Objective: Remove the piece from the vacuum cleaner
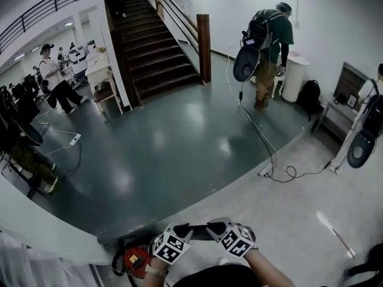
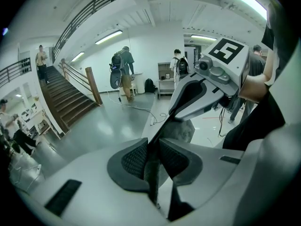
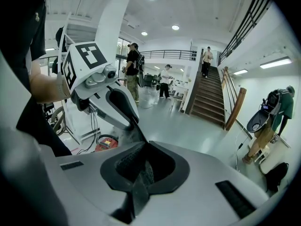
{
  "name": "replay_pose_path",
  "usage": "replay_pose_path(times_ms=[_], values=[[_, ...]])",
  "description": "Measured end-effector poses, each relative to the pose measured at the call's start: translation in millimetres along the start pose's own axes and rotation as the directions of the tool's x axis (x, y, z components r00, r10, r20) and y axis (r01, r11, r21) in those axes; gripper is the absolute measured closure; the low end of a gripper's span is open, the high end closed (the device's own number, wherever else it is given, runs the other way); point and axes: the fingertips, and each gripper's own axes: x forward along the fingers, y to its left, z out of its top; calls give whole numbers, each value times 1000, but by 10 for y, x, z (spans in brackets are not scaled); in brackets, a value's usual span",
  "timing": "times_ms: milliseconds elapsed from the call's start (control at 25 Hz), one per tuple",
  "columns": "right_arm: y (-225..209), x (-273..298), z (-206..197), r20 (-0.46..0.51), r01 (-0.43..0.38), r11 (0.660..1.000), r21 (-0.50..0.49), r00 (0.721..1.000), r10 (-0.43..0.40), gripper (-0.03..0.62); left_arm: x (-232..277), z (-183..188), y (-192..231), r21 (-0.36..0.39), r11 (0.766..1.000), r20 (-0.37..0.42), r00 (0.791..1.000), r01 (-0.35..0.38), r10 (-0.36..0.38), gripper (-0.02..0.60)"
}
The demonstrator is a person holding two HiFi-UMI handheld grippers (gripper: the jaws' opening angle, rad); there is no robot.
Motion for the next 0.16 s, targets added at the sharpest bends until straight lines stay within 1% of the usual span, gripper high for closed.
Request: replay_pose_path(times_ms=[160], values=[[5,13,78,4,-1,1000,1,1000,1,548,-54,9,46,0,1000,-6,1000,0,0,505]])
